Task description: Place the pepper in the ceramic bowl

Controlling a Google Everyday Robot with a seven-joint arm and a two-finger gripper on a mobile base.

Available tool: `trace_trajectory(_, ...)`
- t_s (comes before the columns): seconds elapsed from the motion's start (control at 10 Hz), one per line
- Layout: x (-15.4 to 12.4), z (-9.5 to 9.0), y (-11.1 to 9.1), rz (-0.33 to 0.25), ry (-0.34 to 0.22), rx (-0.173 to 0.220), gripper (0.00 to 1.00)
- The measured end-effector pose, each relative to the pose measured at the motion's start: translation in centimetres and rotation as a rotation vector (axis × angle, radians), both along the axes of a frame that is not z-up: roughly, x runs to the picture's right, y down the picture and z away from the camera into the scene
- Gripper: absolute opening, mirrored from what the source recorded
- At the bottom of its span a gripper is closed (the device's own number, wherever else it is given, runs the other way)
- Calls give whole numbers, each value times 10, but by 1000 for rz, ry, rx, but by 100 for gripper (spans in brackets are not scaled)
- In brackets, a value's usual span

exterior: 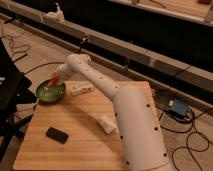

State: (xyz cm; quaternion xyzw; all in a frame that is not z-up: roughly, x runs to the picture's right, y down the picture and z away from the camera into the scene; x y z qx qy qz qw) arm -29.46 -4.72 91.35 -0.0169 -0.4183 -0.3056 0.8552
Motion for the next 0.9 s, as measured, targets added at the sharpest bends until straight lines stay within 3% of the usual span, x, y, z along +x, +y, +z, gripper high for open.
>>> trace_trajectory(0.2,-1,-3,27,0,-17,-35,64)
trace_trajectory(0.4,-7,-6,40,7,-33,-43,64)
trace_trajectory(0.9,-22,-23,31,21,-77,22,64)
